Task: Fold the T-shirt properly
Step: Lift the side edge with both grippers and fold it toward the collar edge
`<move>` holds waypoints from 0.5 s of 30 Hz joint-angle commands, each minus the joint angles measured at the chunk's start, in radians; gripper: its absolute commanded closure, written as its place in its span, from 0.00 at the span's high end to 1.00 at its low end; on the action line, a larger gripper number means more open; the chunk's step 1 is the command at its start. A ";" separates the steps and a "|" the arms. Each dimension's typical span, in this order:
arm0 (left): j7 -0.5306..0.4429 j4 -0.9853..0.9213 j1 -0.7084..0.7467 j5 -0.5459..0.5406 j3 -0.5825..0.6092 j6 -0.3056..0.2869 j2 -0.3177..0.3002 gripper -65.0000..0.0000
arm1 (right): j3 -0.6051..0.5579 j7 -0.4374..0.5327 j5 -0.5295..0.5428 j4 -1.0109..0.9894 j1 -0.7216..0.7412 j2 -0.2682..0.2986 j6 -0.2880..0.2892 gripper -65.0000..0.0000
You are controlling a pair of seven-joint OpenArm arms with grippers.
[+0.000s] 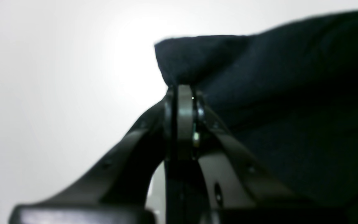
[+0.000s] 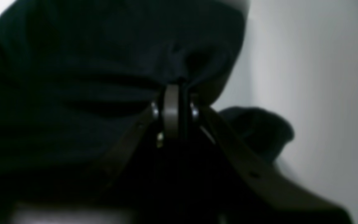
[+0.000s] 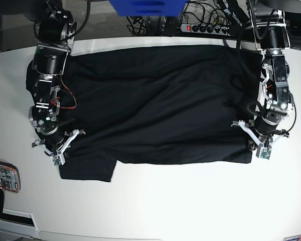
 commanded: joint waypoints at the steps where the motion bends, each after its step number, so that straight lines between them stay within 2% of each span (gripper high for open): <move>1: -0.019 0.046 0.008 0.000 -0.016 0.008 -0.015 0.00 | -0.001 0.048 0.020 0.047 0.013 0.011 -0.005 0.00; 9: -0.022 0.243 0.160 0.000 -0.188 0.008 0.065 0.00 | -0.001 0.048 0.023 0.196 -0.110 0.011 -0.005 0.00; 15: -0.024 0.250 0.183 0.000 -0.281 0.008 0.070 0.00 | -0.001 0.048 0.025 0.294 -0.194 0.010 -0.005 0.00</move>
